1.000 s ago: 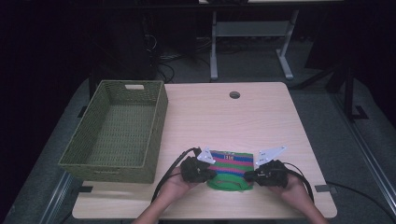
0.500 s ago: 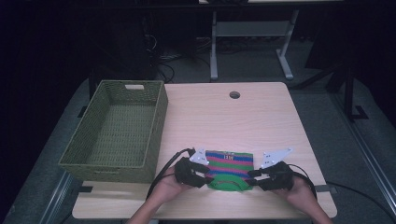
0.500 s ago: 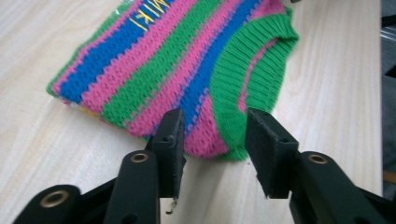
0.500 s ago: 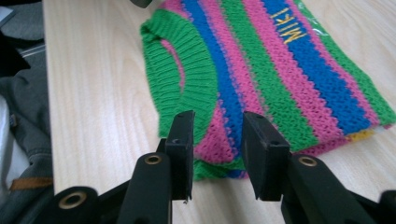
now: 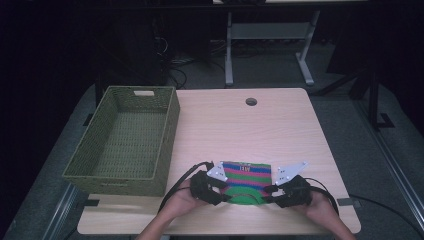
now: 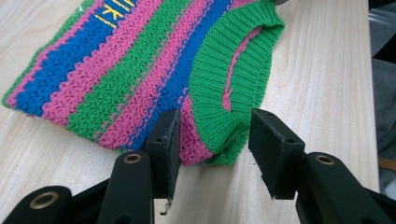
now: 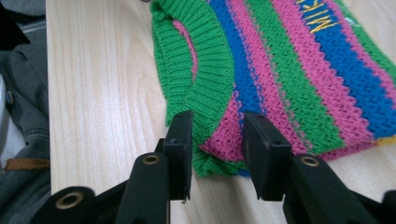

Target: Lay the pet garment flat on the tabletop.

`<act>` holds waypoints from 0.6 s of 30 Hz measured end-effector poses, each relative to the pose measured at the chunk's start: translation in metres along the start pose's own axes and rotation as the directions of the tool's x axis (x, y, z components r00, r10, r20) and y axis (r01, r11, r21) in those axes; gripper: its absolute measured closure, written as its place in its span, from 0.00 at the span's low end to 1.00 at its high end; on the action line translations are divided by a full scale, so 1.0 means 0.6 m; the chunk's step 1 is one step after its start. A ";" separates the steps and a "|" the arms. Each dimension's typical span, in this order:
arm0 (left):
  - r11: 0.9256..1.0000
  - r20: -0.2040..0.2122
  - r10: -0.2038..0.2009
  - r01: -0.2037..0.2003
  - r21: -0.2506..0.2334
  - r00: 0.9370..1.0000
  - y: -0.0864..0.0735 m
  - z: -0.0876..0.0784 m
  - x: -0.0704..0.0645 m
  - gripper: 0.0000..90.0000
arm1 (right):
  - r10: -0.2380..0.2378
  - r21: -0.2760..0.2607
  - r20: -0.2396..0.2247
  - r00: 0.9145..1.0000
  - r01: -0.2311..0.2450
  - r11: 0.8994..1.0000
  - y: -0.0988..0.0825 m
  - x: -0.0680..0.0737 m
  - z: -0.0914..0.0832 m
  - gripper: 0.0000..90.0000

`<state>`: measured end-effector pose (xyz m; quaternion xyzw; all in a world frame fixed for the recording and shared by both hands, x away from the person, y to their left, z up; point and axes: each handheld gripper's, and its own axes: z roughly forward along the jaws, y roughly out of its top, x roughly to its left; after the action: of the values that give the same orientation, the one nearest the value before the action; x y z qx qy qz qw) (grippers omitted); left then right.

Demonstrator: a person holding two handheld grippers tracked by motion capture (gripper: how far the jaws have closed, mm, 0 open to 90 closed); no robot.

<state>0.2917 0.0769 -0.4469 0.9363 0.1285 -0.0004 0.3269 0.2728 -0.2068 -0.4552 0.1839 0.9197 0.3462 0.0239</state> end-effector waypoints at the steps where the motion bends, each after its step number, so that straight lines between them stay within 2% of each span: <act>1: 1.000 0.000 -0.002 0.002 0.001 1.000 0.000 0.002 0.000 0.60 | -0.009 0.000 0.004 1.000 0.009 1.000 0.000 0.002 0.001 0.70; 4: 1.000 -0.006 0.000 0.000 0.004 1.000 0.001 0.004 0.002 0.63 | -0.036 0.010 0.018 0.999 0.036 0.999 0.001 0.002 0.005 0.71; 8: 1.000 -0.033 0.005 -0.004 0.018 0.999 0.004 0.009 -0.002 0.66 | -0.044 0.010 0.021 0.999 0.044 0.999 0.000 0.002 0.007 0.72; 10: 0.999 -0.055 0.023 -0.021 0.030 0.998 0.006 0.011 -0.005 0.68 | -0.047 0.012 0.034 0.998 0.047 0.999 0.001 0.008 0.008 0.73; 12: 0.999 -0.059 0.023 -0.021 0.034 0.998 0.007 0.011 -0.006 0.72 | -0.071 0.016 0.058 0.996 0.070 0.997 0.001 0.011 0.009 0.76; 13: 0.998 -0.061 0.038 -0.035 0.046 0.997 0.008 0.010 -0.005 0.74 | -0.070 0.019 0.066 0.995 0.069 0.997 0.001 0.012 0.009 0.78; 16: 0.999 -0.058 0.024 -0.022 0.044 0.998 0.008 0.009 -0.004 0.78 | -0.076 0.025 0.082 0.994 0.074 0.997 0.002 0.013 0.009 0.83; 17: 1.000 -0.053 0.001 0.001 0.031 0.999 0.008 0.010 -0.004 0.78 | -0.070 0.025 0.081 0.994 0.069 0.997 0.002 0.012 0.009 0.84; 18: 0.999 -0.048 0.004 -0.002 0.033 0.999 0.008 0.008 -0.002 0.79 | -0.047 0.022 0.071 0.996 0.045 0.999 0.003 0.011 0.008 0.85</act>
<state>0.2919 0.0699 -0.4477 0.9414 0.1350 0.0204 0.3084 0.2682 -0.2003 -0.4574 0.1751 0.9257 0.3293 0.0626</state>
